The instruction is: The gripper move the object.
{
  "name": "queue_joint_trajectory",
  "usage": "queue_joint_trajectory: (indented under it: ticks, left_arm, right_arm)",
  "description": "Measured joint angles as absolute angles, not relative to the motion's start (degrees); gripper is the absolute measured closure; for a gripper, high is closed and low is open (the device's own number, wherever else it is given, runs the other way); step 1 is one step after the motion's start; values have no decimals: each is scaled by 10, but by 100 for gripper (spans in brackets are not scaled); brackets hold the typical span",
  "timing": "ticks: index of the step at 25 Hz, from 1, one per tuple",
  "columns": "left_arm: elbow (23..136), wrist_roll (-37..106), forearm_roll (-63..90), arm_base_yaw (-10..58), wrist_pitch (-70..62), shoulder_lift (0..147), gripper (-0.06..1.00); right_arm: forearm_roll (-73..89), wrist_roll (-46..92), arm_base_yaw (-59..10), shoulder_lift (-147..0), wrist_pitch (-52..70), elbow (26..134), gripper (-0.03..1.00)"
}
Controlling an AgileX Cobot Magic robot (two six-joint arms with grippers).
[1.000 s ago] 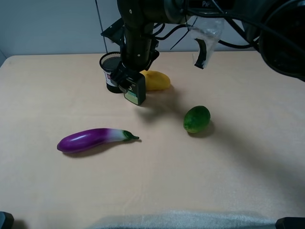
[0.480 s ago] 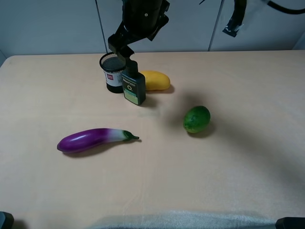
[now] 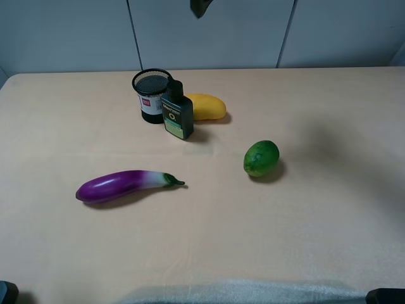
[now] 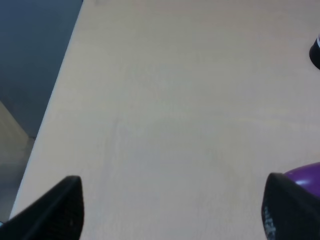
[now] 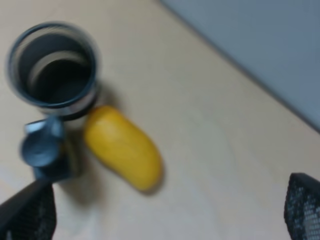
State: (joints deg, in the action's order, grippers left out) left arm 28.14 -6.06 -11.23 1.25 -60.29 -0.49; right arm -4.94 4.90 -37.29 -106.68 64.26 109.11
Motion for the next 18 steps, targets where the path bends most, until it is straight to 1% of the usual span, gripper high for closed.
queue_joint_trajectory:
  ticks: [6,12,16,18]
  left_arm:
    - [281,-61,-112,13,-603,-5,15]
    - [281,-61,-112,13,-603,-5,15]
    - [281,-61,-112,13,-603,-5,15]
    - [281,-61,-112,13,-603,-5,15]
  right_arm:
    - [-78,34,-294,-992,679,1091,28]
    - [-82,27,-180,-921,695,1087,28]
    - [-69,25,-104,-854,684,1028,28]
    - [-55,25,-62,-812,653,969,28]
